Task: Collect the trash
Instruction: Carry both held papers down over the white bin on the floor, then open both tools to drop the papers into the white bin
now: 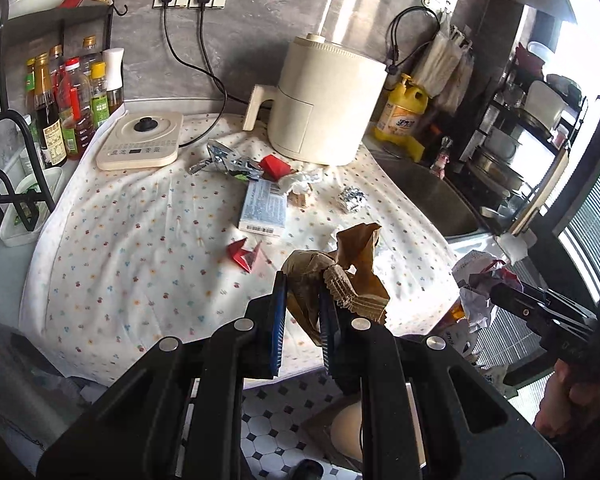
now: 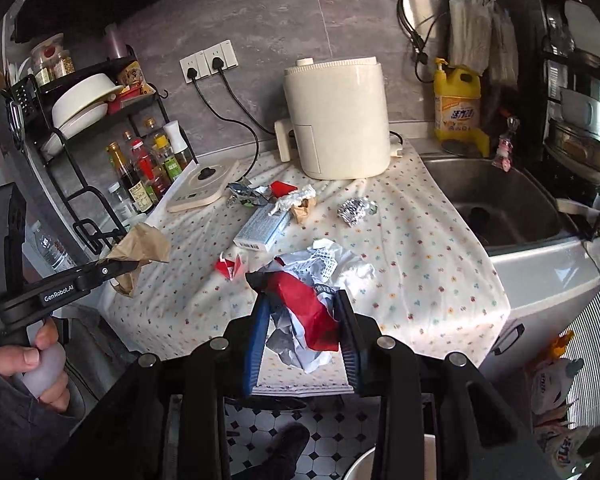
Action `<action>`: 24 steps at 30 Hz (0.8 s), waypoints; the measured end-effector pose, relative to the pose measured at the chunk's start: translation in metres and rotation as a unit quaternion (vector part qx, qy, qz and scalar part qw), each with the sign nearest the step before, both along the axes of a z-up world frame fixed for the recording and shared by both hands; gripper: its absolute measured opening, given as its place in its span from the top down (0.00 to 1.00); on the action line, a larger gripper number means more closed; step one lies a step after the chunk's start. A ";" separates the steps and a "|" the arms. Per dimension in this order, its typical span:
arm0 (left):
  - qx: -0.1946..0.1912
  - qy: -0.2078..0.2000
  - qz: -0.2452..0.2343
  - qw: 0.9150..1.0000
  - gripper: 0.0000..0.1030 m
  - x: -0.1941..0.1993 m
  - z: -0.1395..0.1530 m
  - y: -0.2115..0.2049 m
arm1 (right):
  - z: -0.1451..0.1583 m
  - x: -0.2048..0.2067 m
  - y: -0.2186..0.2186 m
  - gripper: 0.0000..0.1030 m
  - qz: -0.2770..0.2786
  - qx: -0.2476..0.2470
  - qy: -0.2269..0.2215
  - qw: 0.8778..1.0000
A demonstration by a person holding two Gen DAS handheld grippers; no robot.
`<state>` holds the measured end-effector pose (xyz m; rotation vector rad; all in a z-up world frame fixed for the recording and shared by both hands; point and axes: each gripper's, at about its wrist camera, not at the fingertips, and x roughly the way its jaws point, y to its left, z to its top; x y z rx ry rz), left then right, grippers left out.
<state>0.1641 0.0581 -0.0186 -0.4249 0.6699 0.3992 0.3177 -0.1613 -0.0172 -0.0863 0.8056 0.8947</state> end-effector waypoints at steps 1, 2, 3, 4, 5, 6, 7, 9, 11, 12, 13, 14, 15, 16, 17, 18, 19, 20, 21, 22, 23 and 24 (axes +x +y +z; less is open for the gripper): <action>-0.001 0.001 -0.004 1.000 0.85 0.001 -0.002 -0.008 | -0.003 -0.001 -0.009 0.67 -0.005 -0.001 0.003 1.000; -0.003 0.003 -0.009 1.000 0.85 0.003 -0.005 -0.016 | -0.006 -0.001 -0.018 0.67 -0.010 -0.003 0.005 1.000; -0.005 0.004 -0.014 1.000 0.85 0.005 -0.007 -0.024 | -0.008 -0.002 -0.026 0.67 -0.014 -0.007 0.006 1.000; -0.006 0.005 -0.019 1.000 0.85 0.006 -0.009 -0.033 | -0.011 -0.002 -0.035 0.67 -0.020 -0.010 0.009 1.000; -0.008 0.005 -0.027 1.000 0.85 0.008 -0.012 -0.042 | -0.013 -0.002 -0.045 0.67 -0.027 -0.013 0.013 0.999; -0.009 0.006 -0.033 0.999 0.85 0.010 -0.014 -0.051 | -0.016 -0.002 -0.054 0.67 -0.032 -0.016 0.015 0.999; -0.012 0.007 -0.040 0.999 0.85 0.011 -0.018 -0.059 | -0.019 -0.003 -0.065 0.67 -0.038 -0.019 0.016 0.999; -0.019 0.011 -0.052 0.998 0.85 0.015 -0.027 -0.077 | -0.025 -0.004 -0.086 0.67 -0.052 -0.028 0.021 0.998; -0.029 0.018 -0.063 0.997 0.85 0.020 -0.039 -0.093 | -0.033 -0.003 -0.108 0.67 -0.067 -0.034 0.032 0.997; -0.034 0.023 -0.070 0.997 0.85 0.023 -0.045 -0.101 | -0.038 -0.003 -0.118 0.67 -0.074 -0.039 0.036 0.996; -0.037 0.029 -0.075 0.996 0.85 0.026 -0.051 -0.109 | -0.044 -0.003 -0.128 0.67 -0.082 -0.044 0.041 0.995; -0.042 0.035 -0.083 0.995 0.85 0.029 -0.058 -0.118 | -0.050 -0.002 -0.138 0.67 -0.089 -0.048 0.047 0.994; -0.045 0.041 -0.090 0.994 0.85 0.033 -0.064 -0.125 | -0.058 -0.001 -0.148 0.66 -0.096 -0.053 0.055 0.992; -0.048 0.047 -0.098 0.993 0.85 0.036 -0.069 -0.134 | -0.065 -0.001 -0.157 0.66 -0.103 -0.058 0.065 0.991; -0.050 0.053 -0.106 0.992 0.85 0.038 -0.075 -0.142 | -0.072 -0.001 -0.165 0.66 -0.110 -0.063 0.074 0.989; -0.053 0.058 -0.113 0.991 0.85 0.041 -0.079 -0.149 | -0.080 -0.002 -0.173 0.66 -0.116 -0.067 0.083 0.988; -0.055 0.063 -0.120 0.989 0.85 0.043 -0.083 -0.156 | -0.087 -0.003 -0.179 0.66 -0.119 -0.071 0.090 0.986; -0.056 0.068 -0.125 0.988 0.85 0.046 -0.087 -0.163 | -0.094 -0.005 -0.185 0.65 -0.121 -0.074 0.098 0.985; -0.057 0.074 -0.131 0.987 0.85 0.048 -0.090 -0.170 | -0.100 -0.005 -0.189 0.61 -0.122 -0.077 0.104 0.984; -0.057 0.079 -0.136 0.986 0.85 0.050 -0.093 -0.176 | -0.106 -0.007 -0.194 0.54 -0.124 -0.080 0.111 0.983; -0.058 0.084 -0.142 0.985 0.85 0.052 -0.095 -0.182 | -0.112 -0.007 -0.197 0.50 -0.124 -0.080 0.118 0.982; -0.057 0.088 -0.148 0.983 0.85 0.054 -0.097 -0.188 | -0.116 -0.009 -0.201 0.45 -0.125 -0.079 0.123 0.981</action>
